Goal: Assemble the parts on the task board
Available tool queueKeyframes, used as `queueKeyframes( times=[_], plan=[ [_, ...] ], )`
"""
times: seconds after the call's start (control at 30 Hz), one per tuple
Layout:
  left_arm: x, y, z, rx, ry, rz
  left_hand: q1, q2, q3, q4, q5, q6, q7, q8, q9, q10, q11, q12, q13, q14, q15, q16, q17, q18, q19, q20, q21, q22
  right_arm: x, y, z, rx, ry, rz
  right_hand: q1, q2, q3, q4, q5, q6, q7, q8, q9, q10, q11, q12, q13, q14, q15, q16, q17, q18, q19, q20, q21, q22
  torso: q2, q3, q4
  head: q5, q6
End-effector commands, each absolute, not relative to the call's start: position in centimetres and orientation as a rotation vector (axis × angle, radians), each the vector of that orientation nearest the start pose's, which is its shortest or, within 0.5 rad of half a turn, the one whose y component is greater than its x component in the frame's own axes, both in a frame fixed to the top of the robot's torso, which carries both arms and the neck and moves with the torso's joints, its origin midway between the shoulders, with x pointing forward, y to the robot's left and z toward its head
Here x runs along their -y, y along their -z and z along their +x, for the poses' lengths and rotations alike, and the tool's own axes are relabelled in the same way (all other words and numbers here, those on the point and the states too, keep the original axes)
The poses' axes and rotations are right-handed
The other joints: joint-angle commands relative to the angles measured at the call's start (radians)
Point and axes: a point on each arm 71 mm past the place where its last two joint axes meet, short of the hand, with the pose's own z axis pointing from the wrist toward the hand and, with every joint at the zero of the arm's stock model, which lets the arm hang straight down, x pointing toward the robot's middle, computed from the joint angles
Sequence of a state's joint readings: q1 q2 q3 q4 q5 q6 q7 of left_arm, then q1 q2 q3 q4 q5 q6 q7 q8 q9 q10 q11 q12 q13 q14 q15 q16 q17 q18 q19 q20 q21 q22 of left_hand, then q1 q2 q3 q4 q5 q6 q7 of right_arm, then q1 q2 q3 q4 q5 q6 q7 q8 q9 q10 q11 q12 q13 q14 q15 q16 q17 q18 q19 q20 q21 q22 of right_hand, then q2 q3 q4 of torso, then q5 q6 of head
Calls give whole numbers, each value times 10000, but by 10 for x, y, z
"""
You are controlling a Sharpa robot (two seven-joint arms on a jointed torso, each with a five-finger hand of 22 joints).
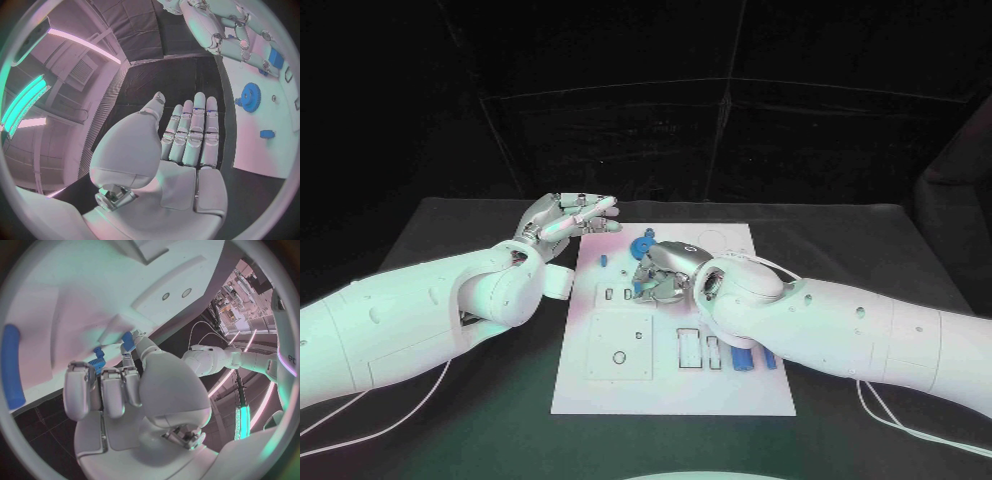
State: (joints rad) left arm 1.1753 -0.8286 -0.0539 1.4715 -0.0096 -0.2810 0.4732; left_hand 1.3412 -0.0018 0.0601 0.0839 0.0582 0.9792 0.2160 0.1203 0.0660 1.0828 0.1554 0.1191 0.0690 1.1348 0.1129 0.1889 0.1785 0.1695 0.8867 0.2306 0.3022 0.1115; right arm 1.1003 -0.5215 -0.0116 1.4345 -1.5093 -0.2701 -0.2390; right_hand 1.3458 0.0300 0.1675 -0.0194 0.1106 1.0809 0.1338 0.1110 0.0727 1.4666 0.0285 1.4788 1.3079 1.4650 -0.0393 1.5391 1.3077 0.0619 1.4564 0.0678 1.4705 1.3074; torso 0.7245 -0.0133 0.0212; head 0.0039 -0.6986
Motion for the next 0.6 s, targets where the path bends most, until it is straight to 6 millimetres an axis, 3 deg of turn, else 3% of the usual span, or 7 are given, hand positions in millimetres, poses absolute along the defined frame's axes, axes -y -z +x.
queueKeyframes(
  times=[0.03,0.27,0.6],
  plan=[
    [-217,192,493,-13700,15786,-10846,23,115,-7,-71,-41,59,23,-41,0,28,51,-56,-7,44,14,-58,12,149,52,2,-51,-11,63,229,467,-18060,-7328,-2474,-46,-115,45,-37,48,125,-143,-116,-37,447,67,-71,1897,873,24,-36,1771,-125,26,18,-5,243,0,-6,3,-12,-2],
    [-217,192,493,-13700,15778,-10850,16,123,-16,-90,-44,77,17,-48,2,53,46,-68,-4,56,11,-76,24,150,60,1,-58,-22,63,230,466,-18092,-7188,-2583,-288,-364,-40,15,171,36,-83,-204,-47,413,124,-122,1864,874,76,-37,1778,-126,27,65,-12,242,-3,-4,7,-13,-6],
    [-217,192,493,-13696,15761,-10856,16,123,-16,-90,-44,77,17,-48,2,53,46,-68,-4,56,11,-76,24,150,60,1,-58,-22,63,229,466,-18004,-7082,-2581,-438,-541,-112,46,246,-154,-11,-339,-72,295,184,-308,1733,874,124,-42,1774,-124,22,107,-23,230,4,-2,7,-21,-12]
  ],
)
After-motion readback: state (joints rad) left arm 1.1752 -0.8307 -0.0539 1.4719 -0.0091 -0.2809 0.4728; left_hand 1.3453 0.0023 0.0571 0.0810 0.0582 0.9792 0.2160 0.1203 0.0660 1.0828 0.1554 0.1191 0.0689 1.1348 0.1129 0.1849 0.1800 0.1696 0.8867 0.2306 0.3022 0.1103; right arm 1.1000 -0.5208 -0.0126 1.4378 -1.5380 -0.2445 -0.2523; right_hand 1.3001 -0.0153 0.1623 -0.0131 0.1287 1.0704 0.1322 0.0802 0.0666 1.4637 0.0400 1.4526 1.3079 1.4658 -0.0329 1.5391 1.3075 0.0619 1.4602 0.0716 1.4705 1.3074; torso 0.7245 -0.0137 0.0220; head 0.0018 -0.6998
